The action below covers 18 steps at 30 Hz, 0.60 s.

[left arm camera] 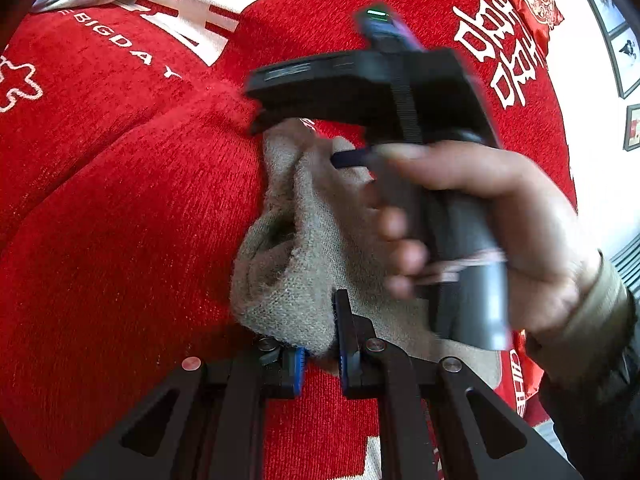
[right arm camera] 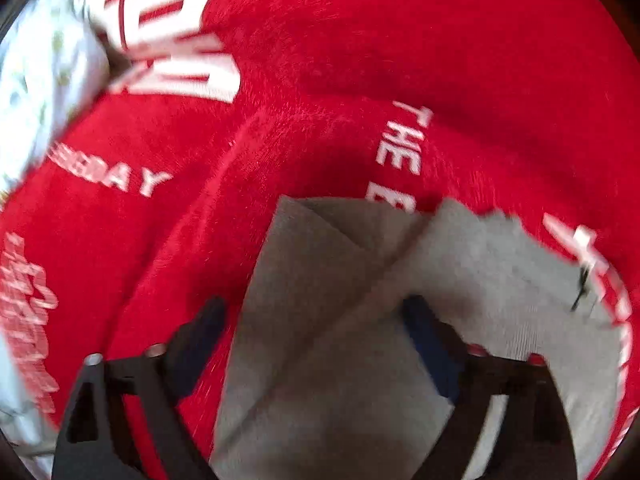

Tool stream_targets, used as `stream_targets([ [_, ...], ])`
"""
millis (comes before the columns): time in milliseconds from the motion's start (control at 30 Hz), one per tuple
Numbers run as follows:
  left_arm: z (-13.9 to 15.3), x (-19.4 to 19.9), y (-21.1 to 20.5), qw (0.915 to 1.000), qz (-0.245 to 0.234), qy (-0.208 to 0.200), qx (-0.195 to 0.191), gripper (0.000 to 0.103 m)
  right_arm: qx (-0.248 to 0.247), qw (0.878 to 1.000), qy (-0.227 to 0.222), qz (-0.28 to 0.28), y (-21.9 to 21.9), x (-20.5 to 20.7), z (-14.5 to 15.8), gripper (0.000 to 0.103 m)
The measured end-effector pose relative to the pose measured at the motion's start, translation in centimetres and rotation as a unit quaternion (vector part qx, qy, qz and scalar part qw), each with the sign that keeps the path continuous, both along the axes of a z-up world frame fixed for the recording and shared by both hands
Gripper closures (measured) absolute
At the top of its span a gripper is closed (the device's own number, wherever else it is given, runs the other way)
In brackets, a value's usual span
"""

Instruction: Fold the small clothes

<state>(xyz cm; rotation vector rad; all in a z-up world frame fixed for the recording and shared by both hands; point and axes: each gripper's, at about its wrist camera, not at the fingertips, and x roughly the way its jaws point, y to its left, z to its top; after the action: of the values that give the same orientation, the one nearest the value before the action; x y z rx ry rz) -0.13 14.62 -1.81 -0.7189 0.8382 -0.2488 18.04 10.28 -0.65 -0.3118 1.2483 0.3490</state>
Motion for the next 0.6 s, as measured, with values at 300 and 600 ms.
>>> stream_targets([
  [300, 0.5, 0.3, -1.0, 0.9993, 0.003, 0.012, 0.036, 0.090, -0.040, 0.999, -0.031, 0.020, -0.9, 0.1, 1.0, 0.076],
  [600, 2.4, -0.3, -2.1, 0.9966, 0.006, 0.017, 0.081, 0.090, 0.033, 0.999, -0.039, 0.005, -3.5, -0.2, 4.7, 0.079],
])
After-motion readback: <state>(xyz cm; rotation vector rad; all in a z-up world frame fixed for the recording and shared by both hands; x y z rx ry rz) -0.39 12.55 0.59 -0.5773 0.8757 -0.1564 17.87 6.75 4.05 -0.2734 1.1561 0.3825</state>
